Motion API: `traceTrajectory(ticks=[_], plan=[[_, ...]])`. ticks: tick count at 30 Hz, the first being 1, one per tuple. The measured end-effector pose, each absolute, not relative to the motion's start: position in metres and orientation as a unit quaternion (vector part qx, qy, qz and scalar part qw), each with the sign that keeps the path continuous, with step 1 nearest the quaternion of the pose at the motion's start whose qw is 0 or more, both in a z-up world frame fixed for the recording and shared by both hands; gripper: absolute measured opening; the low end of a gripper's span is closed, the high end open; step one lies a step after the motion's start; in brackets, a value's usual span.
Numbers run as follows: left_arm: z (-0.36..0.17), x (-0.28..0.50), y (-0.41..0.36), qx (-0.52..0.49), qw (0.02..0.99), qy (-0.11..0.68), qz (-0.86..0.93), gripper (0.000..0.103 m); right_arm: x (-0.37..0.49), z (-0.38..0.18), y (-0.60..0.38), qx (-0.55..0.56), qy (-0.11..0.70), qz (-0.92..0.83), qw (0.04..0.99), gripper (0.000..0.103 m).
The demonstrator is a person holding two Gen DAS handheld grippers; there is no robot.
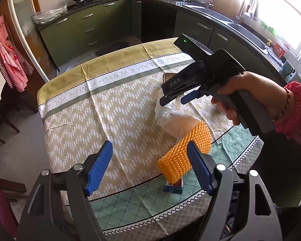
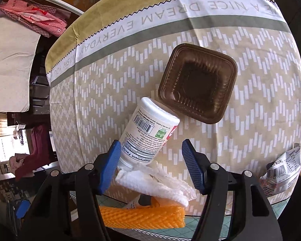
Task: Collect trash
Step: 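Grasp the white supplement bottle with the right gripper and lift it, then carry the white bottle over the bin and open the right gripper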
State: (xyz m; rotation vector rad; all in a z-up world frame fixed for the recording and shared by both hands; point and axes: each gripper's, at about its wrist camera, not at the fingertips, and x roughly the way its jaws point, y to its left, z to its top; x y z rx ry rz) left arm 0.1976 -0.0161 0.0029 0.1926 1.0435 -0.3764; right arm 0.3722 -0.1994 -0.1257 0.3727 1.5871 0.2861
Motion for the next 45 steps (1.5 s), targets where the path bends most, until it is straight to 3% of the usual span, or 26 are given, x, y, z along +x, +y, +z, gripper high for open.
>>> traceTrajectory(ticks=[12, 22, 32, 39, 45], plan=[[-0.009, 0.186, 0.023, 0.064, 0.847, 0.501, -0.167, 0.072, 0.391, -0.139, -0.157, 0.137, 0.714, 0.125, 0.675, 0.052], [-0.013, 0.188, 0.022, 0.065, 0.844, 0.509, -0.153, 0.074, 0.390, -0.078, -0.155, 0.101, 0.654, 0.172, 0.730, 0.052], [-0.017, 0.202, -0.033, 0.102, 0.830, 0.518, -0.179, 0.074, 0.340, -0.023, -0.343, 0.116, 0.589, 0.095, 0.794, 0.052], [-0.022, 0.214, -0.087, 0.130, 0.817, 0.525, -0.199, 0.074, 0.296, -0.079, -0.492, 0.091, 0.610, -0.039, 0.786, 0.052], [-0.029, 0.218, -0.129, 0.156, 0.805, 0.534, -0.206, 0.075, 0.302, -0.129, -0.542, 0.096, 0.638, -0.061, 0.762, 0.052]])
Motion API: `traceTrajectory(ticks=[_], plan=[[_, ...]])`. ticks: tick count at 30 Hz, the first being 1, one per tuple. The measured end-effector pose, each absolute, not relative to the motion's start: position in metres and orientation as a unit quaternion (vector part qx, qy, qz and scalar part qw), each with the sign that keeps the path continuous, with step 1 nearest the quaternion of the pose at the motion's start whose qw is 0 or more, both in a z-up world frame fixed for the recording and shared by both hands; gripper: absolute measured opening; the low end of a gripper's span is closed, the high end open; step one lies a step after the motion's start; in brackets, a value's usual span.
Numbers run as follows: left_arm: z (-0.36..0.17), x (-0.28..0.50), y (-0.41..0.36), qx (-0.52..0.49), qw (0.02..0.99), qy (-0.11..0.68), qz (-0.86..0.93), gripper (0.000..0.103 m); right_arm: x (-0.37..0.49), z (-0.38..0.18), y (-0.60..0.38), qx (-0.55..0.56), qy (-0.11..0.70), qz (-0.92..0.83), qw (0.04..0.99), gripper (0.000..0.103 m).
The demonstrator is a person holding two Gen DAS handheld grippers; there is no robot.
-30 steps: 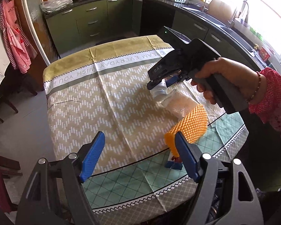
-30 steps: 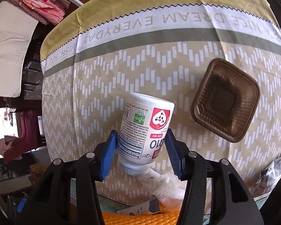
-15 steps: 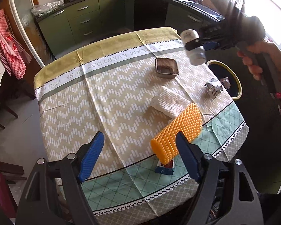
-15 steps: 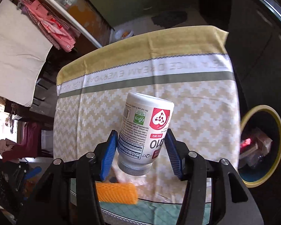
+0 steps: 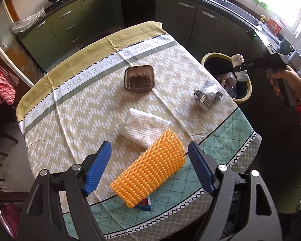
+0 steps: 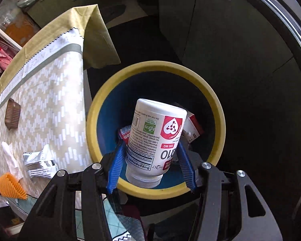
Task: Collect trash
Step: 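Carry the white bottle over the bin and open the right gripper, then grasp the brown plastic tray with the left gripper and lift it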
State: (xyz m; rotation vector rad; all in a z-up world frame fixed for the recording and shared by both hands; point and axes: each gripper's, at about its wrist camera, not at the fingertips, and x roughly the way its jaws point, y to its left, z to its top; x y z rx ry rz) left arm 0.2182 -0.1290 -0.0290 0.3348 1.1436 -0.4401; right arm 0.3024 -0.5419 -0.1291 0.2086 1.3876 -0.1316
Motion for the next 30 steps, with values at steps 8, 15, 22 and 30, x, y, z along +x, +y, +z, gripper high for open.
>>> traceTrajectory(ticks=[8, 15, 22, 30], plan=[[-0.034, 0.240, -0.152, 0.170, 0.800, 0.541, -0.197, 0.075, 0.308, -0.147, -0.565, 0.103, 0.637, -0.070, 0.761, 0.062], [-0.052, 0.296, -0.179, 0.157, 0.800, 0.548, -0.185, 0.075, 0.279, -0.134, -0.568, 0.113, 0.627, -0.047, 0.769, 0.062], [-0.093, 0.359, -0.203, 0.146, 0.788, 0.579, -0.151, 0.061, 0.266, -0.135, -0.565, 0.118, 0.625, -0.033, 0.771, 0.062], [-0.135, 0.380, -0.219, 0.157, 0.760, 0.616, -0.138, 0.036, 0.260, -0.141, -0.575, 0.129, 0.624, -0.030, 0.770, 0.063]])
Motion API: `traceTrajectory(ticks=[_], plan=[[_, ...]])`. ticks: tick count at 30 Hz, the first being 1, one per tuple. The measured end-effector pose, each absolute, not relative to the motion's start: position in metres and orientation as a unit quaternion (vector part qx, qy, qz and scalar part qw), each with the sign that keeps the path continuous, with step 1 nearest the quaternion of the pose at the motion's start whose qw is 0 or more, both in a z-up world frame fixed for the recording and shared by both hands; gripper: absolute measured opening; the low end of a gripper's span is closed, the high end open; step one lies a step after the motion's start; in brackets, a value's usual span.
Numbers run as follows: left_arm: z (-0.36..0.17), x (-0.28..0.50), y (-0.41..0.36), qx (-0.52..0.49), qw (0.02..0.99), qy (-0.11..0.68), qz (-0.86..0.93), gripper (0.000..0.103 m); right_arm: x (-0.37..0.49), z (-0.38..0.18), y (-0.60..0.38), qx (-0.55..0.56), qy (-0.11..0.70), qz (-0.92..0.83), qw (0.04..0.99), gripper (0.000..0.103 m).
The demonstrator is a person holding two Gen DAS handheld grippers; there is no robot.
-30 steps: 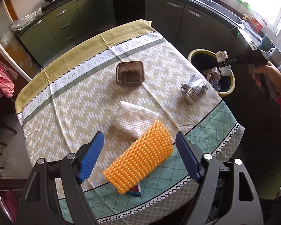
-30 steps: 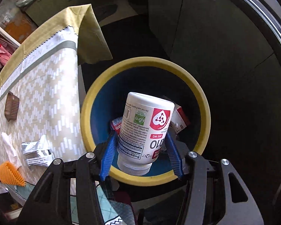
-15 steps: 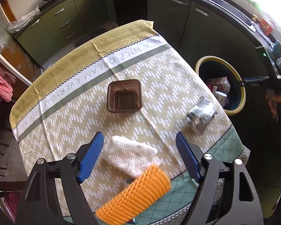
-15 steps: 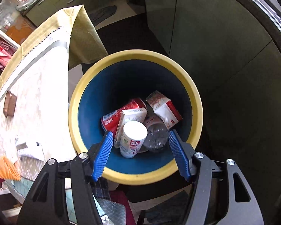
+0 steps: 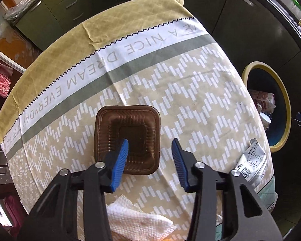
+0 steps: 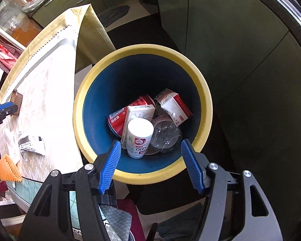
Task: Collect trash
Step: 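Grasp the brown plastic tray with the left gripper and lift it, then carry the brown tray over the bin and open the left gripper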
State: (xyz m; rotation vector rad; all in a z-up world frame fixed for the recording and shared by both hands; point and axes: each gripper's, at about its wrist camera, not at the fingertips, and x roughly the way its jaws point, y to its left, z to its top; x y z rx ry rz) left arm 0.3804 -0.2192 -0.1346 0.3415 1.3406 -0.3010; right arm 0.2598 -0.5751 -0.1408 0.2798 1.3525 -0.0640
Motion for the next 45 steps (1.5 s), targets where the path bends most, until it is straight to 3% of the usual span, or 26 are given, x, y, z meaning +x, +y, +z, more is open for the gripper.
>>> traceTrajectory(ticks=[7, 16, 24, 33, 39, 40, 43, 45], plan=[[-0.145, 0.383, -0.223, 0.167, 0.755, 0.620, -0.130, 0.005, 0.253, -0.141, -0.582, 0.136, 0.620, -0.027, 0.772, 0.063], [-0.093, 0.358, -0.240, 0.178, 0.784, 0.570, -0.168, 0.004, 0.240, -0.121, -0.587, 0.136, 0.606, -0.026, 0.784, 0.063], [-0.053, 0.305, -0.338, 0.217, 0.772, 0.531, -0.272, 0.005, 0.213, -0.101, -0.593, 0.131, 0.591, -0.031, 0.795, 0.063], [-0.089, 0.293, -0.454, 0.231, 0.737, 0.547, -0.323, 0.005, 0.168, -0.089, -0.607, 0.120, 0.585, -0.040, 0.802, 0.064], [-0.129, 0.309, -0.488, 0.218, 0.729, 0.566, -0.316, 0.005, 0.154, -0.090, -0.617, 0.125, 0.583, -0.043, 0.802, 0.064], [-0.133, 0.312, -0.491, 0.213, 0.728, 0.571, -0.314, 0.007, 0.152, -0.089, -0.617, 0.125, 0.583, -0.042, 0.801, 0.064], [-0.142, 0.319, -0.494, 0.204, 0.728, 0.578, -0.306, 0.035, 0.151, -0.092, -0.617, 0.125, 0.585, -0.040, 0.800, 0.064], [-0.139, 0.318, -0.490, 0.203, 0.731, 0.575, -0.306, 0.038, 0.151, -0.093, -0.616, 0.123, 0.587, -0.038, 0.799, 0.064]])
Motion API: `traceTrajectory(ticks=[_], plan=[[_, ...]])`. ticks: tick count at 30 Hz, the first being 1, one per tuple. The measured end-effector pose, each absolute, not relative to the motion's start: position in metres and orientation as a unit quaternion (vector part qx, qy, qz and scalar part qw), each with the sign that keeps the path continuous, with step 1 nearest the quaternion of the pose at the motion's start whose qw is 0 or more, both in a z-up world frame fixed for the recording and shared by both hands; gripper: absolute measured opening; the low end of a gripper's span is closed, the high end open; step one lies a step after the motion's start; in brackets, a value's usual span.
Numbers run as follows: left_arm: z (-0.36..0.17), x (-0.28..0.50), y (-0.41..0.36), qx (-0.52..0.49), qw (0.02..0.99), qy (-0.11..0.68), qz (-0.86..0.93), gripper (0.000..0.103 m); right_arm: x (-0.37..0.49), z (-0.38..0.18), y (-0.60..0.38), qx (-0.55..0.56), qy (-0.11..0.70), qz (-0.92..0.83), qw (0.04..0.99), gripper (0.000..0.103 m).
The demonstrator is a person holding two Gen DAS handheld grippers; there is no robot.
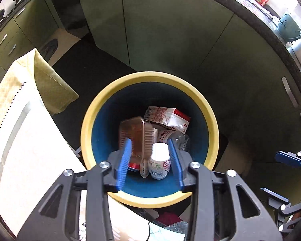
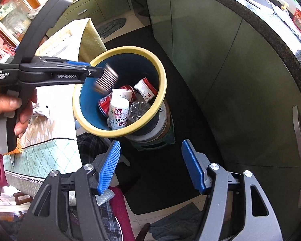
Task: Collect trash
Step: 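Carry the brown tray over the bin and open the left gripper, then grasp the foil snack packet with the right gripper and lift it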
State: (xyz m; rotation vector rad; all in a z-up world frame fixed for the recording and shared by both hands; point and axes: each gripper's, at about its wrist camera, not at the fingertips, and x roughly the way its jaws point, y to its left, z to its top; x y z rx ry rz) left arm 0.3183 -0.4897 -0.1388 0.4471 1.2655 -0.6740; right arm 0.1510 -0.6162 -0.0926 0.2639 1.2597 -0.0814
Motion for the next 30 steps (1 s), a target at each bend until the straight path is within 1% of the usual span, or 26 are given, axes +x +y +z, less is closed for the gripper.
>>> traceTrajectory(ticks=[4, 8, 10, 13, 15, 21, 22, 24, 27, 30], plan=[[-0.113, 0.311, -0.467, 0.198, 0.737, 0.564, -0.315, 0.038, 0.150, -0.090, -0.612, 0.118, 0.588, -0.037, 0.799, 0.064], [-0.072, 0.295, -0.418, 0.179, 0.747, 0.552, -0.324, 0.038, 0.155, -0.085, -0.596, 0.107, 0.587, -0.025, 0.802, 0.064], [-0.051, 0.284, -0.386, 0.174, 0.755, 0.542, -0.324, 0.038, 0.161, -0.081, -0.582, 0.097, 0.586, -0.013, 0.804, 0.064], [-0.025, 0.266, -0.331, 0.166, 0.769, 0.533, -0.310, 0.044, 0.173, -0.075, -0.550, 0.077, 0.583, 0.015, 0.809, 0.064], [-0.013, 0.255, -0.292, 0.159, 0.779, 0.529, -0.297, 0.044, 0.181, -0.071, -0.523, 0.064, 0.582, 0.046, 0.809, 0.064], [0.002, 0.230, -0.187, 0.135, 0.804, 0.525, -0.245, 0.045, 0.213, -0.069, -0.434, 0.026, 0.596, 0.134, 0.791, 0.064], [0.002, 0.227, -0.173, 0.131, 0.806, 0.526, -0.237, 0.045, 0.219, -0.070, -0.424, 0.026, 0.599, 0.139, 0.788, 0.065], [-0.003, 0.218, -0.145, 0.124, 0.807, 0.531, -0.227, 0.045, 0.233, -0.073, -0.406, 0.020, 0.604, 0.143, 0.784, 0.080], [-0.008, 0.209, -0.111, 0.105, 0.804, 0.542, -0.220, 0.045, 0.255, -0.081, -0.388, 0.003, 0.616, 0.141, 0.775, 0.084], [-0.015, 0.204, -0.091, 0.094, 0.802, 0.549, -0.214, 0.045, 0.270, -0.095, -0.369, -0.004, 0.635, 0.144, 0.759, 0.084]])
